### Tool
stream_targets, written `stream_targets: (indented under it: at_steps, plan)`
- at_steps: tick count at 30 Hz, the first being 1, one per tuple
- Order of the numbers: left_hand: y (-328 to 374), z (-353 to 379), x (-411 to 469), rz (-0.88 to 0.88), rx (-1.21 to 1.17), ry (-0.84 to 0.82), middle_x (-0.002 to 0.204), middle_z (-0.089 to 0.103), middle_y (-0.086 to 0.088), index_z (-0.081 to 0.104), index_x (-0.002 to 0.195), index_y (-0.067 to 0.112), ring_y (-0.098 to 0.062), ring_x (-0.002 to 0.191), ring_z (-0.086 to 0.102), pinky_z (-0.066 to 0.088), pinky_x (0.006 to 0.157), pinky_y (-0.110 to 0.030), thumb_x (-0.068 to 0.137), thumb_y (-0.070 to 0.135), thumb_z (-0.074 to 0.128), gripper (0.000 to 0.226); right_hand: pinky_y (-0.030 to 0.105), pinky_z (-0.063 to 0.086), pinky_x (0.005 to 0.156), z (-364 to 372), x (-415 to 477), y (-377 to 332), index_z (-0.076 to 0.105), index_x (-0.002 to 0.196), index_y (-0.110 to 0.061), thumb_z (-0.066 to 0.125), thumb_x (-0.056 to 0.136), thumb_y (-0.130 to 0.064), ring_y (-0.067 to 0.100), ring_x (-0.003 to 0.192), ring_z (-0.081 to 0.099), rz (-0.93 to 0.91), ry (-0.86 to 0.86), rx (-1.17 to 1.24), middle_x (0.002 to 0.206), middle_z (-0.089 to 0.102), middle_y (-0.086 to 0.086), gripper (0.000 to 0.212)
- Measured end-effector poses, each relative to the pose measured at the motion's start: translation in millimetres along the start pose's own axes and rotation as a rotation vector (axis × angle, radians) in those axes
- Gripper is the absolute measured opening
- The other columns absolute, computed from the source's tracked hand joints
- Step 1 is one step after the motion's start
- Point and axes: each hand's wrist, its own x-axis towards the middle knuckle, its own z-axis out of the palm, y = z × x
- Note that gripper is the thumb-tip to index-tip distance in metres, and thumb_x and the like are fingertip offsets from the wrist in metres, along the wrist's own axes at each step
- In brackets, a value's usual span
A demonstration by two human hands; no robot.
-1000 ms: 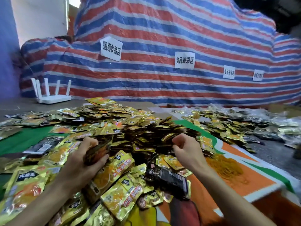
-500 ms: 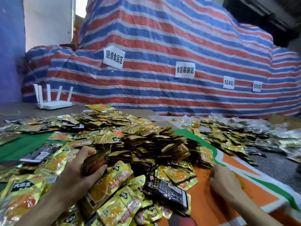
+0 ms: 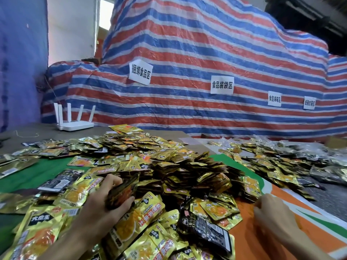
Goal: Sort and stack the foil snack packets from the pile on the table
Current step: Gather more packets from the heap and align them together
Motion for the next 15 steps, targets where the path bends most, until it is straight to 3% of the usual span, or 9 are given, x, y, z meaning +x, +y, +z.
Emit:
stream_targets:
  at_steps: [4,8,11,13,14,15]
  plan:
    - [1.3,1.1,0.4,0.004,0.011,-0.003,0.085,0.072,-0.002,0.053,0.095,0.039,-0.025,0.066,0.072,0.06,0.055,-0.043,0.072,0.035,0.078,0.034,0.03,0.054,0.059,-2.2,1.1,-4.1,0.069,0.08,-0.012,0.059,0.081,-0.008,0.018,0.069,0.065,0.009,-0.053,0.014,0.077,0.068,0.002,0.011]
    - [2.3,0.7,0.4,0.012,0.018,0.001,0.087,0.072,0.0,0.052,0.094,0.042,-0.026,0.067,0.072,0.059,0.053,-0.04,0.073,0.034,0.077,0.034,0.028,0.03,0.047,-3.7,1.3,-8.7,0.049,0.061,-0.014,0.059,0.075,-0.003,0.021,0.055,0.046,0.022,-0.132,0.069,0.06,0.052,0.003,0.02]
    - [3.6,1.1,0.0,0.015,0.018,0.0,0.088,0.072,0.0,0.052,0.093,0.043,-0.027,0.068,0.072,0.06,0.053,-0.041,0.073,0.033,0.077,0.033,0.027,0.023,0.046,-3.4,2.1,-9.7,0.038,0.059,-0.016,0.057,0.073,0.0,0.02,0.054,0.039,0.023,-0.156,0.049,0.057,0.042,0.002,0.029]
    - [4.1,1.0,-0.2,0.013,0.015,-0.001,0.089,0.072,-0.001,0.052,0.093,0.043,-0.027,0.068,0.072,0.06,0.053,-0.04,0.073,0.034,0.077,0.033,0.028,0.029,0.045,-3.5,0.8,-9.5,0.041,0.057,-0.012,0.056,0.074,0.003,0.022,0.054,0.046,0.02,-0.16,0.038,0.057,0.048,0.004,0.028]
    - [4.4,0.7,-0.1,0.01,0.013,-0.004,0.088,0.072,-0.001,0.052,0.093,0.043,-0.028,0.068,0.072,0.06,0.054,-0.041,0.073,0.034,0.077,0.033,0.03,0.04,0.047,-4.5,0.0,-9.4,0.052,0.059,-0.006,0.056,0.075,0.003,0.025,0.059,0.057,0.015,-0.158,0.025,0.062,0.06,0.007,0.019]
    - [4.7,0.4,-0.3,0.007,0.011,-0.006,0.088,0.071,-0.002,0.052,0.092,0.043,-0.027,0.068,0.071,0.06,0.054,-0.042,0.073,0.034,0.077,0.032,0.036,0.053,0.058,-4.9,0.1,-9.3,0.064,0.071,0.002,0.056,0.076,0.004,0.027,0.072,0.068,0.007,-0.149,0.015,0.075,0.071,0.013,0.009]
